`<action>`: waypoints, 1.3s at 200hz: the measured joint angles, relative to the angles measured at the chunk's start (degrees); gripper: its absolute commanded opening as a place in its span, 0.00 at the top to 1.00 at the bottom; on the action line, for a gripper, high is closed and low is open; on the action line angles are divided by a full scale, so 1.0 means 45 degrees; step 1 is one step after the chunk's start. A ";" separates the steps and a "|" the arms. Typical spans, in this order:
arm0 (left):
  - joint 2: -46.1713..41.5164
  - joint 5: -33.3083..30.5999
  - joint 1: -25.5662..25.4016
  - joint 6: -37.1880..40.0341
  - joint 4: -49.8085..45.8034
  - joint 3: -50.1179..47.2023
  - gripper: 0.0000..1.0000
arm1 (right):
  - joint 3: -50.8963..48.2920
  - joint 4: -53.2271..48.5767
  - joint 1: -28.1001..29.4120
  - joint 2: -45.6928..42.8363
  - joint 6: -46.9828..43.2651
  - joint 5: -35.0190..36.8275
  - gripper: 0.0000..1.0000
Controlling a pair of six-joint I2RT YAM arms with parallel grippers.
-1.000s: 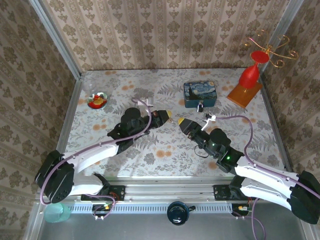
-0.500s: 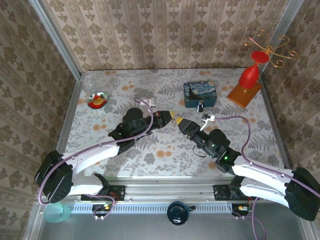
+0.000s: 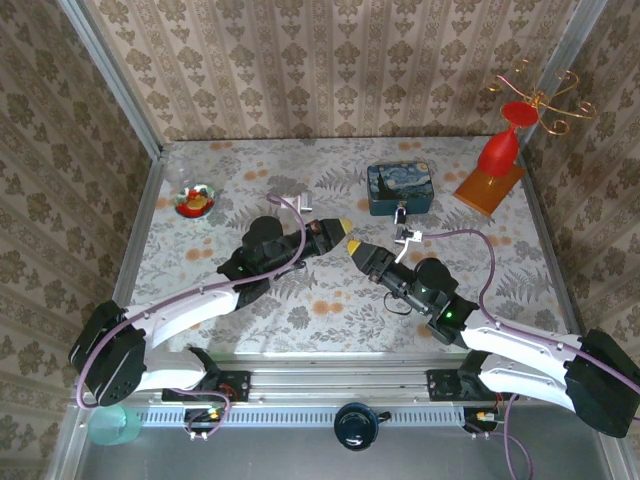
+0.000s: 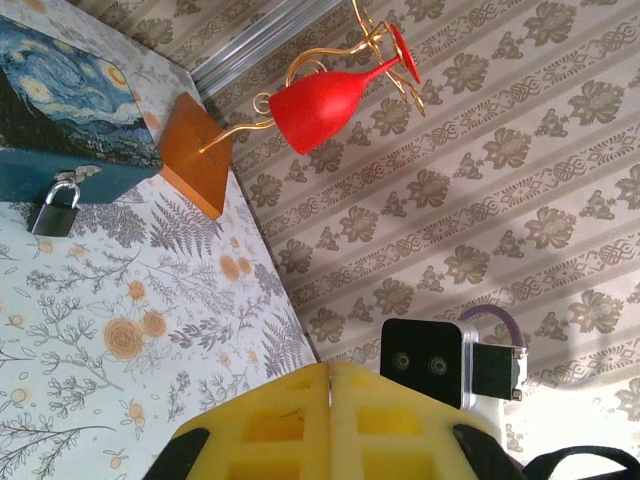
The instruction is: Unlock a padlock with a key
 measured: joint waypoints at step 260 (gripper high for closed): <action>0.0034 -0.0107 -0.0223 -0.0087 0.0729 -0.0515 0.76 | 0.0384 -0.0578 -0.0262 -0.0126 0.0563 -0.0661 1.00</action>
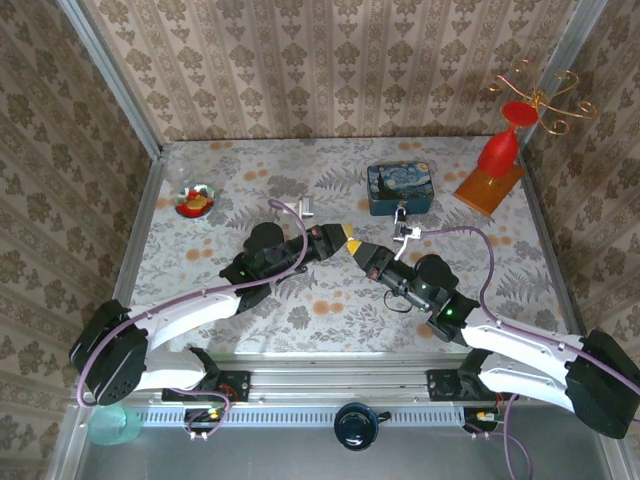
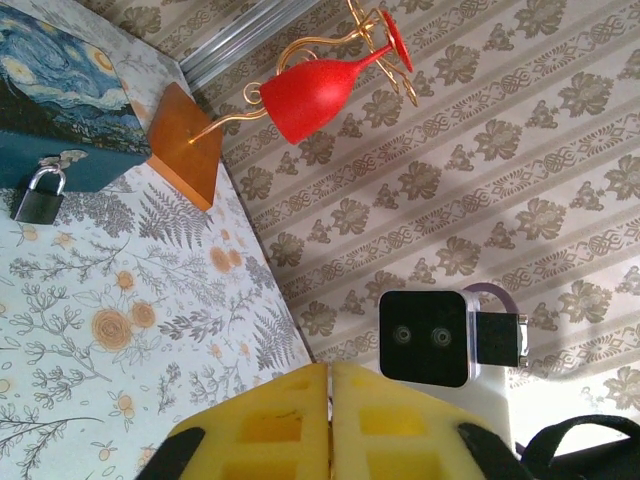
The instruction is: Unlock a padlock with a key
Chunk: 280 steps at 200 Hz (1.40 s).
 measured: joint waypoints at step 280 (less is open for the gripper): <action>1.5484 -0.3696 -0.0568 0.5391 -1.2080 1.7204 0.33 | 0.2642 -1.5931 -0.2584 -1.1958 -0.7014 0.4838 1.00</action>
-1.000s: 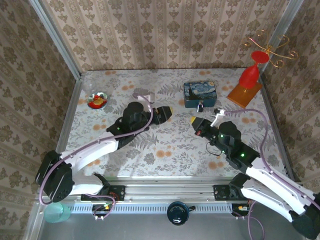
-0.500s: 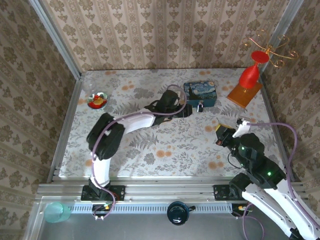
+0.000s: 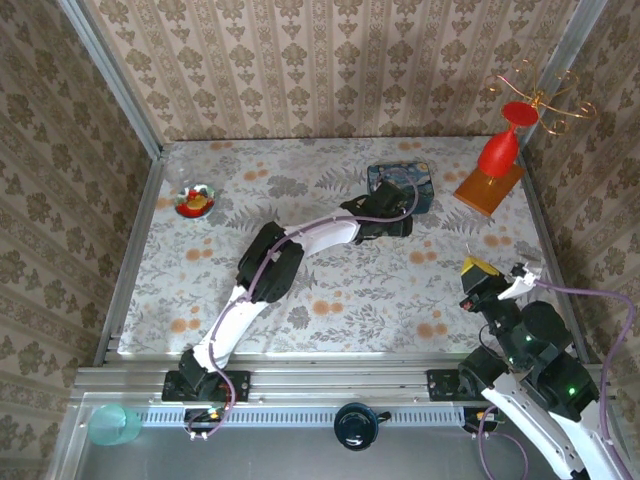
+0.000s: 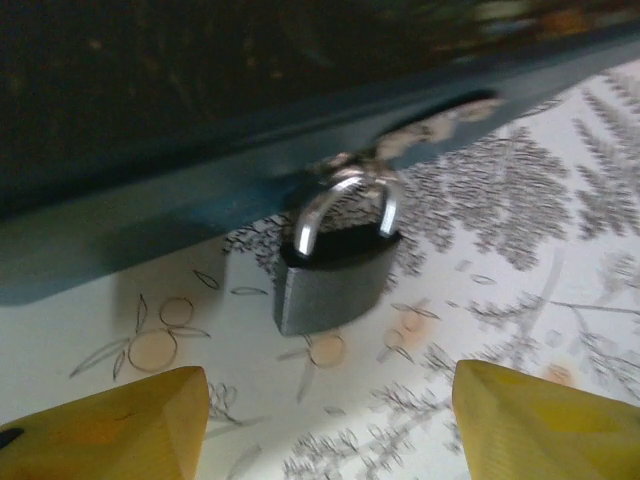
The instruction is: Unlock a padlock with a key
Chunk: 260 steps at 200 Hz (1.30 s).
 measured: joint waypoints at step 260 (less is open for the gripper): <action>-0.1681 -0.2764 0.0933 0.0243 0.1821 -0.3682 0.88 | -0.2720 0.1831 0.0000 0.4260 0.4017 -0.2380 1.00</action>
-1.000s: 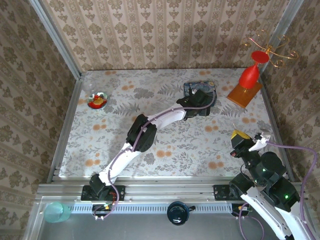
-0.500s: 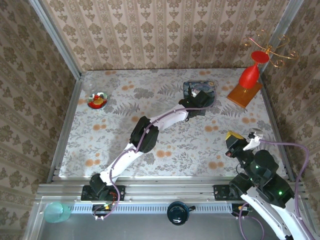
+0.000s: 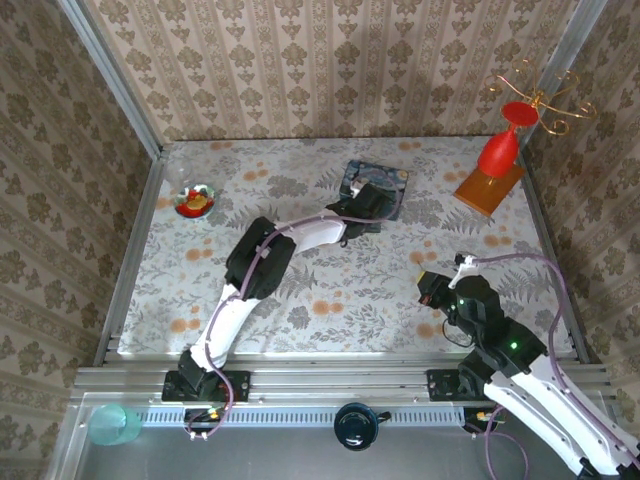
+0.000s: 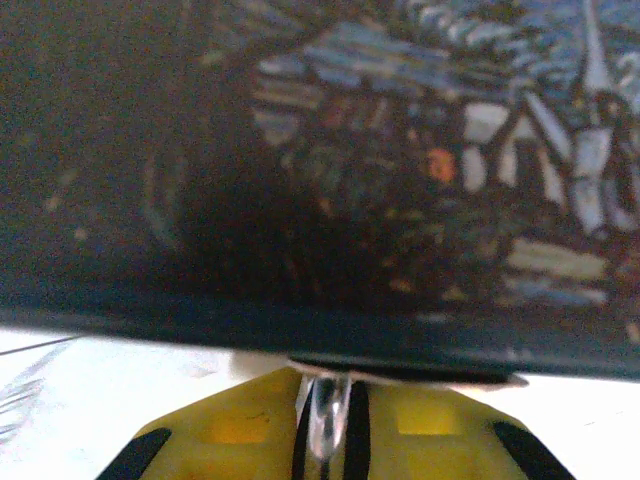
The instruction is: Unlock a padlock with a key
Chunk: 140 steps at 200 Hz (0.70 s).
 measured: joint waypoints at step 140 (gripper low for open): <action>-0.8461 0.0102 0.0879 -0.0641 0.3157 -1.2444 0.91 | 0.1273 0.3065 0.2701 0.6358 0.1122 -0.0359 1.00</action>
